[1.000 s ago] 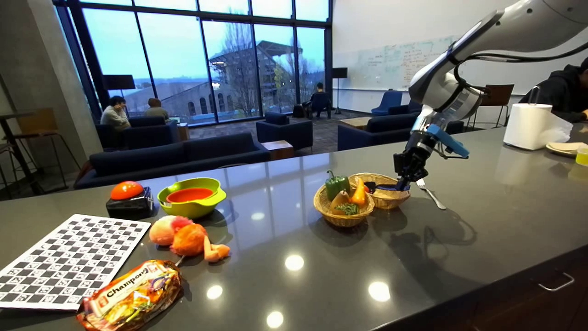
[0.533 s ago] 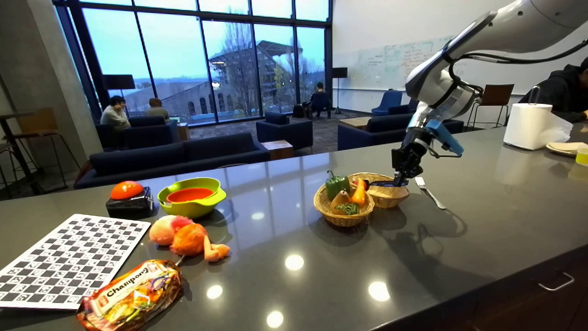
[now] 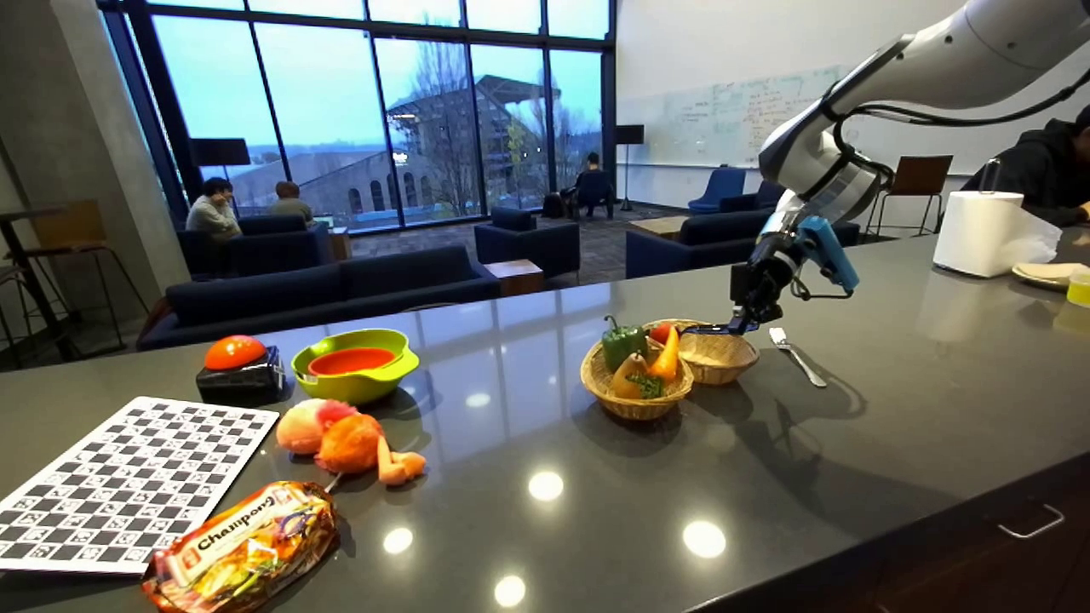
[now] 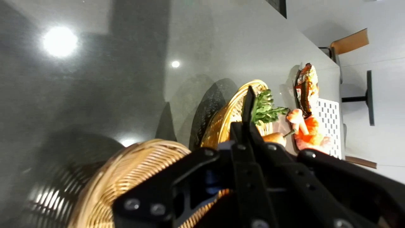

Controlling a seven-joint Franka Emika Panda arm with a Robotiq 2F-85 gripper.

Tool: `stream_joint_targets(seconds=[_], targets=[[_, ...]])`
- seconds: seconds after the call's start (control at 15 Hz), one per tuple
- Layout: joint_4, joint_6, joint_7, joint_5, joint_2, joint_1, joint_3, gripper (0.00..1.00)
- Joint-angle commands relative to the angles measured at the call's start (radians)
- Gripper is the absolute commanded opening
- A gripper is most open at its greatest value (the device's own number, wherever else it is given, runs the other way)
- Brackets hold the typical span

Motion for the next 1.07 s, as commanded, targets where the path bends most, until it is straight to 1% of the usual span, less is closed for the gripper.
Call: stream_joint_targets(seconds=[0.0,0.67,1.0], targets=[[0.048,-0.082,-0.032,0.05,0.038,-0.026,0.002,0.01],[0.124,-0.214,-0.124,0.144,0.158,-0.084,-0.02,0.01],[0.148,-0.25,-0.145,0.177,0.198,-0.093,-0.024,0.01]])
